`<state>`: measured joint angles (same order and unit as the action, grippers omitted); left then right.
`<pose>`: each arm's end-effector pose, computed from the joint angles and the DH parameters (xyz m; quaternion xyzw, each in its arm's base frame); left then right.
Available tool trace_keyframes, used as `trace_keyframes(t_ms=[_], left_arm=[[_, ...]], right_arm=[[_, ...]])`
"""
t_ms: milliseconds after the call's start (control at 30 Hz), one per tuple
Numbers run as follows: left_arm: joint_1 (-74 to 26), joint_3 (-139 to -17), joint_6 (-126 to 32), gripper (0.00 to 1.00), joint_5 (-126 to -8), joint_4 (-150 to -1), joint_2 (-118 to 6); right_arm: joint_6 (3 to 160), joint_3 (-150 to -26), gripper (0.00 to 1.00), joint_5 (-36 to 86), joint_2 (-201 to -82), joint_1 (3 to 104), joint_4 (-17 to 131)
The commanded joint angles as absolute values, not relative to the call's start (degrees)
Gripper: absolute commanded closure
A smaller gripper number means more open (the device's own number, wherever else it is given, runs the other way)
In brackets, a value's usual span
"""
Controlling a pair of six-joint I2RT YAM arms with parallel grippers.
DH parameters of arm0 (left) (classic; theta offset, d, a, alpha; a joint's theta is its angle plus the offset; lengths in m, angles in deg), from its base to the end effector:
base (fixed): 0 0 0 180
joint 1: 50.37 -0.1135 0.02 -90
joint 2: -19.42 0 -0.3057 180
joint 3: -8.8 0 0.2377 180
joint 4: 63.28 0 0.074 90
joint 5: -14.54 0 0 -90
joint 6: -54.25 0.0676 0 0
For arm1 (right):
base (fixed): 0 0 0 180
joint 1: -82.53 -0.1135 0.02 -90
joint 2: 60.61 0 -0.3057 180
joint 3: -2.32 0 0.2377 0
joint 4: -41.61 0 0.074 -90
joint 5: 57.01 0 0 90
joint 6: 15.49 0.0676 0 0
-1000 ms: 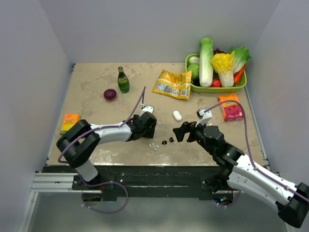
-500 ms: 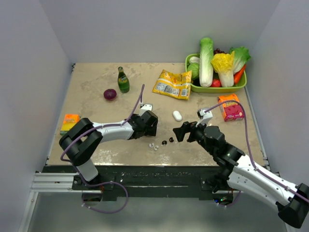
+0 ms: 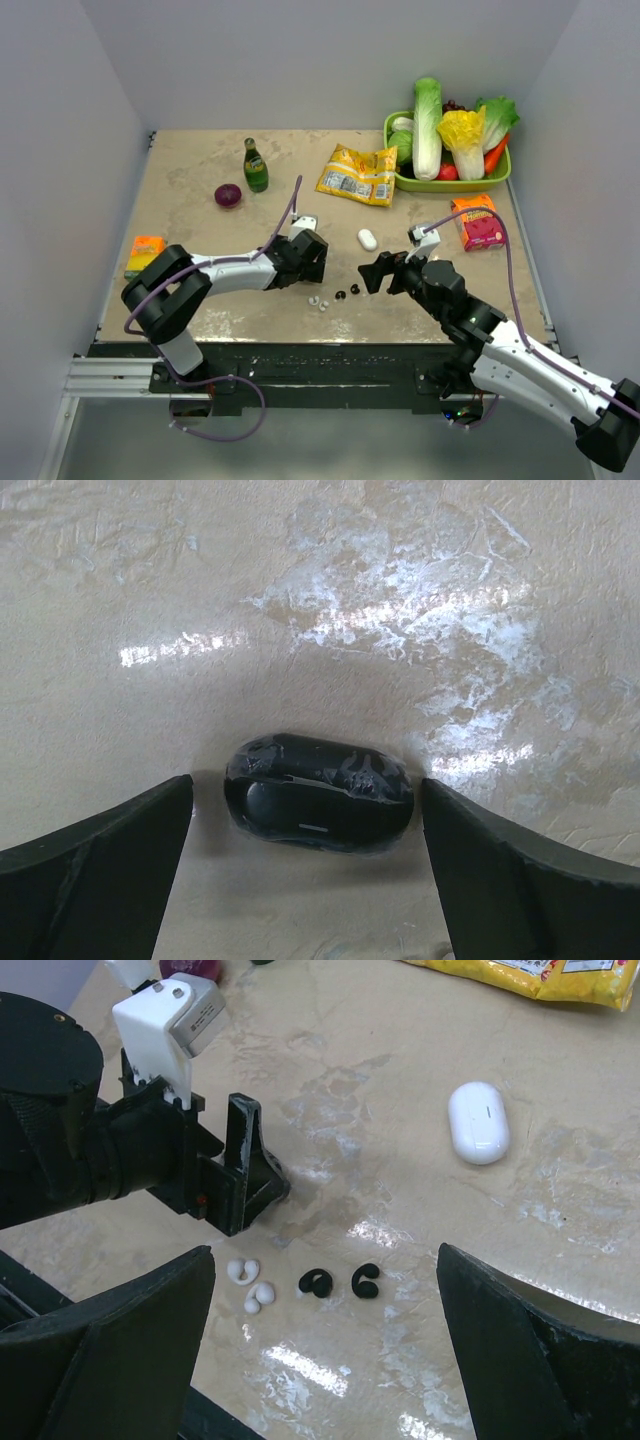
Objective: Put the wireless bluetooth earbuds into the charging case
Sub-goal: Pick up the charging case at the center of the board.
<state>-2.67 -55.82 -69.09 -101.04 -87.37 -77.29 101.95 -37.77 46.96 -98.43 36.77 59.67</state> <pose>0.2452 -0.2261 0.1787 0.0527 0.9338 -0.0233 0.3532 0.1166 0.0963 0.2724 -0.0536 0.7932 0.2792 0.5386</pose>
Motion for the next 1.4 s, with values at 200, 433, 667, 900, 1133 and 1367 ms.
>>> trace_keyframes(t_ms=[200,433,667,900,1133,1367], left_arm=[[-2.47,-52.85,-60.19,0.04,-95.77,-91.09,-77.70],[-2.47,-51.88,-59.31,0.11,-91.98,-89.32,-79.10],[-2.47,-51.79,-59.92,0.09,-92.33,-90.55,-78.67],[-2.47,-51.96,-60.54,0.13,-94.44,-92.66,-79.72],[-2.38,-52.40,-61.42,0.25,-95.67,-93.54,-80.07],[-2.21,-50.13,-60.80,0.89,-94.35,-88.36,-76.39]], right_arm=[[102.20,-37.88,0.04,47.58,-97.26,36.65,59.31],[102.20,-37.96,0.04,47.58,-97.26,36.65,59.48],[102.37,-37.70,0.04,47.84,-96.73,36.65,59.75],[102.46,-37.52,0.04,47.75,-96.82,36.65,59.48],[102.46,-37.52,0.04,47.84,-96.73,36.65,59.57],[102.64,-38.75,0.04,47.40,-97.26,36.65,59.57]])
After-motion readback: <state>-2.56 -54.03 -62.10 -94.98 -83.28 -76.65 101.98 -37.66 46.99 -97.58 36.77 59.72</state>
